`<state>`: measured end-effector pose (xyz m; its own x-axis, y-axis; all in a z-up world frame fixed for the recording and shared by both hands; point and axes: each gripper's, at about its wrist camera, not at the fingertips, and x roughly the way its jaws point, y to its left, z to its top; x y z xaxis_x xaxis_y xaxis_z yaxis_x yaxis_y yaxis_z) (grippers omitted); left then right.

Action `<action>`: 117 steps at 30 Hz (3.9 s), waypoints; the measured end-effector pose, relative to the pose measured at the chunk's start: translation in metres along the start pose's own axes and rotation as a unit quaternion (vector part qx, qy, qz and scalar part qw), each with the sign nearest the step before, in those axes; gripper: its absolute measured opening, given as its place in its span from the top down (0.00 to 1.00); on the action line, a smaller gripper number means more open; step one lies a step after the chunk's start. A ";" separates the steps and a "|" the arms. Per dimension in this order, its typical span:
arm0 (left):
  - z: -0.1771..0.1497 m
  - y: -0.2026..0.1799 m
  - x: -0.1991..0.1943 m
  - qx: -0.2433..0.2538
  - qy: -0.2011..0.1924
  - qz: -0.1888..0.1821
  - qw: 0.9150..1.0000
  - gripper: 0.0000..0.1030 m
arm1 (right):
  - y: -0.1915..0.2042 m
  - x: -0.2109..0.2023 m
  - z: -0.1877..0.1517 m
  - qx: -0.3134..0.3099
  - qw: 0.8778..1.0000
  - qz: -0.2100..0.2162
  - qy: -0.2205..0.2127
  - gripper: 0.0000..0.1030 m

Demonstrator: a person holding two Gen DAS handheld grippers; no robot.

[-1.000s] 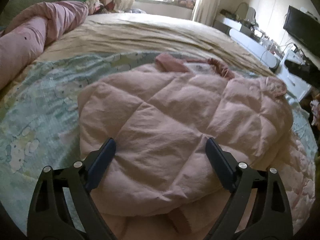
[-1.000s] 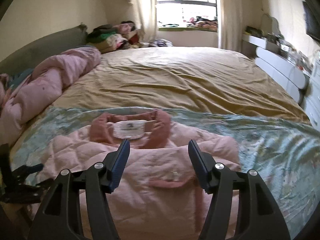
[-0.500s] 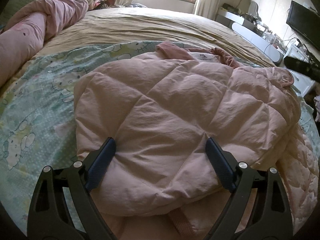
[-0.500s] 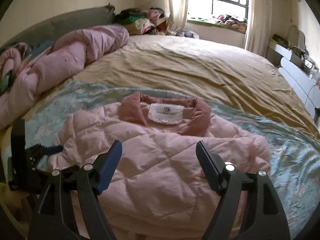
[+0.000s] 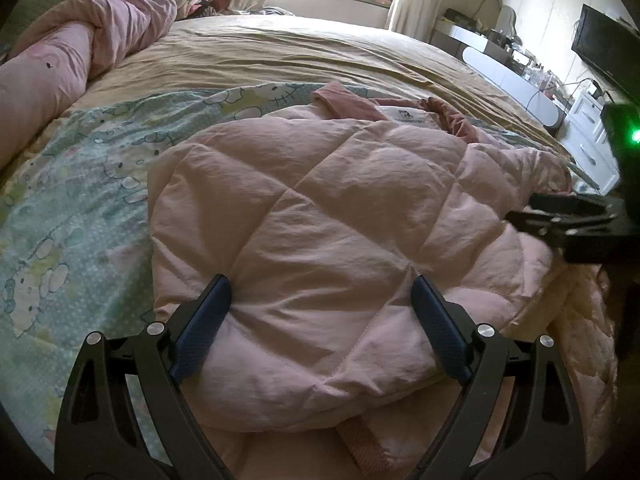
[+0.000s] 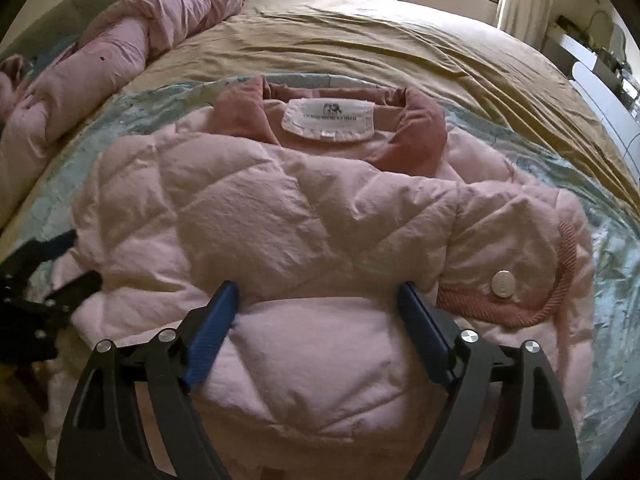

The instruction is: Fold large clothes

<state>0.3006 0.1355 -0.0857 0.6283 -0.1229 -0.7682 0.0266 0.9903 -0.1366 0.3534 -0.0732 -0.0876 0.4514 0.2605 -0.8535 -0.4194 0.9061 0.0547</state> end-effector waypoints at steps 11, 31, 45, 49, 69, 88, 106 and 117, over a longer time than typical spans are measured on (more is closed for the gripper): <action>0.000 0.000 0.000 -0.003 0.000 -0.001 1.000 0.18 | 0.003 -0.001 -0.003 0.002 1.000 -0.009 -0.015 0.17; 0.013 -0.001 -0.036 -0.028 -0.023 -0.021 0.999 0.09 | -0.006 -0.061 -0.006 0.026 0.997 -0.003 -0.076 0.06; 0.013 0.001 -0.083 -0.058 -0.050 -0.012 0.997 0.09 | -0.029 -0.109 -0.020 0.067 0.990 -0.003 -0.121 0.06; 0.011 0.001 -0.098 -0.062 -0.062 -0.008 0.996 0.09 | -0.031 -0.125 -0.026 0.068 0.989 -0.001 -0.133 0.06; -0.005 -0.022 -0.167 -0.048 -0.120 0.011 0.992 0.09 | -0.045 -0.213 -0.065 0.071 0.977 0.005 -0.201 0.06; -0.042 -0.070 -0.219 -0.010 -0.152 0.011 0.988 0.09 | -0.051 -0.269 -0.109 0.070 0.968 0.015 -0.239 0.06; -0.079 -0.082 -0.241 -0.009 -0.139 0.034 0.990 0.09 | -0.072 -0.289 -0.154 0.083 0.967 0.018 -0.240 0.05; -0.105 -0.073 -0.245 -0.021 -0.119 0.050 0.991 0.09 | -0.085 -0.296 -0.180 0.077 0.969 0.010 -0.234 0.05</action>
<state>0.0630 0.0867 0.0465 0.7917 -0.0009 -0.6110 -0.0737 0.9926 -0.0970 0.1134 -0.2870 0.0672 0.7670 0.3691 -0.5250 -0.3258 0.9287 0.1770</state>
